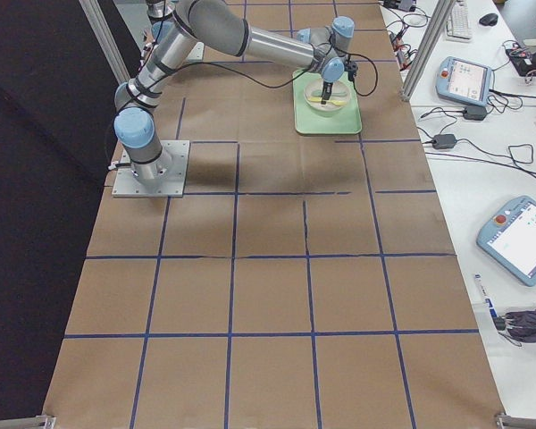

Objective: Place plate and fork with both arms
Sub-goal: 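Close the right gripper on the yellow fork handle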

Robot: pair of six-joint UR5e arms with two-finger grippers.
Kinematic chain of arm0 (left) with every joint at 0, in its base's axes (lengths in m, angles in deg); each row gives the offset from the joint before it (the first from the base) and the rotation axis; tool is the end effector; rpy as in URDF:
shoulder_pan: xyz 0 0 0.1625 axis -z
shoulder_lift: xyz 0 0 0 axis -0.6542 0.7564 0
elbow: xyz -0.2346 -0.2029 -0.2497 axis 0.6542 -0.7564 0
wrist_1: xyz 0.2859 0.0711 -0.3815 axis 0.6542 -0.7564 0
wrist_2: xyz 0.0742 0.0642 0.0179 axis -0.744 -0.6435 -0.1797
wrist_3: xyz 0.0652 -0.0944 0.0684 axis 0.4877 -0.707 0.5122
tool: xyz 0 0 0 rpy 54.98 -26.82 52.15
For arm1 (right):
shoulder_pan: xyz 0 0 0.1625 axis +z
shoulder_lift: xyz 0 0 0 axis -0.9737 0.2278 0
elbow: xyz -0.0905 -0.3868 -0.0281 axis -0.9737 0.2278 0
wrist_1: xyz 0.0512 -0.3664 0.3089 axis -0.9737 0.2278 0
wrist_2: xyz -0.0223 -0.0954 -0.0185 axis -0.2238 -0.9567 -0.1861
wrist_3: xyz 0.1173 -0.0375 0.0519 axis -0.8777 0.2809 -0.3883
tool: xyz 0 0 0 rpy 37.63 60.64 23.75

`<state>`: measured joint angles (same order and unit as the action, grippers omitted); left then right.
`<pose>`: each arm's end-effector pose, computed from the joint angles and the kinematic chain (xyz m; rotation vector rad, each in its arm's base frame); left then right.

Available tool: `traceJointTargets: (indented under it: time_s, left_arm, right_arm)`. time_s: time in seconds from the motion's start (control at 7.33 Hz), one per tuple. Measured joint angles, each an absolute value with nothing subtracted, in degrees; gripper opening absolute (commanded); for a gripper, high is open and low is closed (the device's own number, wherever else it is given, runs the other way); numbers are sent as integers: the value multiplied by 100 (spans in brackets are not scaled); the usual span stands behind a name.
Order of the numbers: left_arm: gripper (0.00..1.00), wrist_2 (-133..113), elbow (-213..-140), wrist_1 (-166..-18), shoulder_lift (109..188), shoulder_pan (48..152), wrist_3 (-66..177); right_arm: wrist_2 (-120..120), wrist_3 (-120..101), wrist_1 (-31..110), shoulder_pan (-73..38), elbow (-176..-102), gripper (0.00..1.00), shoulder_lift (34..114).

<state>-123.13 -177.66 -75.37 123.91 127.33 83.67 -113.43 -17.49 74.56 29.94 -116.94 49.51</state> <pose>-0.0974 -0.5192 0.4393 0.2683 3.1112 0.1847 0.3547 -0.7162 0.1067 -0.2178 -3.1080 -0.0900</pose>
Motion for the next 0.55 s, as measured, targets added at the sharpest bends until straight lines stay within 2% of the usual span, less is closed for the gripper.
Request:
traceJointTargets:
  time_s: [0.27, 0.41, 0.55]
  left_arm:
    - [99, -12311, -17766, -7537, 12391, 12727, 8369]
    - [99, -12308, -17766, -7538, 12391, 12728, 8368]
    - [99, -12305, -17766, -7537, 12388, 12728, 8367]
  right_arm:
    - [-11337, -1751, 7451, 2983, -11682, 16, 4928]
    - [-11336, -1750, 7448, 2976, -11667, 6, 4916]
    - [-11335, -1748, 7442, 2972, -11649, 4, 4908]
